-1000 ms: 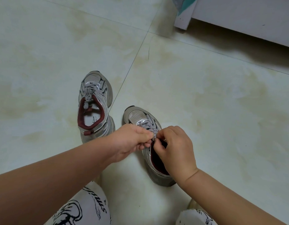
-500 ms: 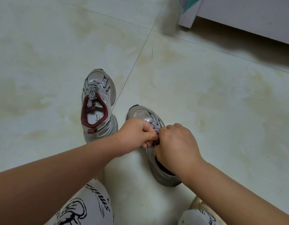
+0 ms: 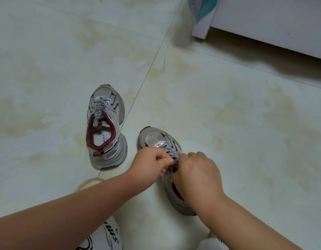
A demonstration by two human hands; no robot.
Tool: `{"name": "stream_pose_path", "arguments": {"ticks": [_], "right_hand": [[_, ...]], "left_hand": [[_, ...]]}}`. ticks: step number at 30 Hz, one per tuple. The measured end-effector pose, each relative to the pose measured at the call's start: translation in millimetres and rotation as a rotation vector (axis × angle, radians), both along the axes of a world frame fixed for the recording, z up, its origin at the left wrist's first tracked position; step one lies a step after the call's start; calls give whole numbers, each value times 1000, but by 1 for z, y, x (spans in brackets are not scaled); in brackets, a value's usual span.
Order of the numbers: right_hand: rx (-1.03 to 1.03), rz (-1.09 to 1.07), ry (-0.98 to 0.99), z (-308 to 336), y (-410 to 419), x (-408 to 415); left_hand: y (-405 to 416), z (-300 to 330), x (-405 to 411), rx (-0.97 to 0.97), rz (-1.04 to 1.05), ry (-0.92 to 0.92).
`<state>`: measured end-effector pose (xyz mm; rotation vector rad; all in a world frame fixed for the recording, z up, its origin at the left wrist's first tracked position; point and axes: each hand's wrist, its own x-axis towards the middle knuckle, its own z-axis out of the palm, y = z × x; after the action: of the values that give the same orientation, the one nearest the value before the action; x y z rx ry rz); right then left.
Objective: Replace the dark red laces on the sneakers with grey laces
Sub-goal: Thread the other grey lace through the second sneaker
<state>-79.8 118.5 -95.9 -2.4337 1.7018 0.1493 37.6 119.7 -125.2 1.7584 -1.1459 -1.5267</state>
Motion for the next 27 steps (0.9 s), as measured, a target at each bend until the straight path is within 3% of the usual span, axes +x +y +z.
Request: {"name": "stream_pose_path", "arguments": {"ticks": [6,9,15,18,22,27], "right_hand": [[3,-109,-189,-13,18,-19],[136,-166,-366,-9,11,-18],[102,-226,-417,-10,9,-18],[62,-239,-403,-13,7,-18],[-236,-142,-359,-26,7,-16],[-250,-99,-354,-32,5,-16]], "left_hand": [[1,0,3,69,27,118],[2,2,5,91,40,172],[1,4,9,124,3,238],[-1,4,7,85,-21,175],[-3,2,5,-21,-84,1],[-6,4,5,-64,-150,-91]]}}
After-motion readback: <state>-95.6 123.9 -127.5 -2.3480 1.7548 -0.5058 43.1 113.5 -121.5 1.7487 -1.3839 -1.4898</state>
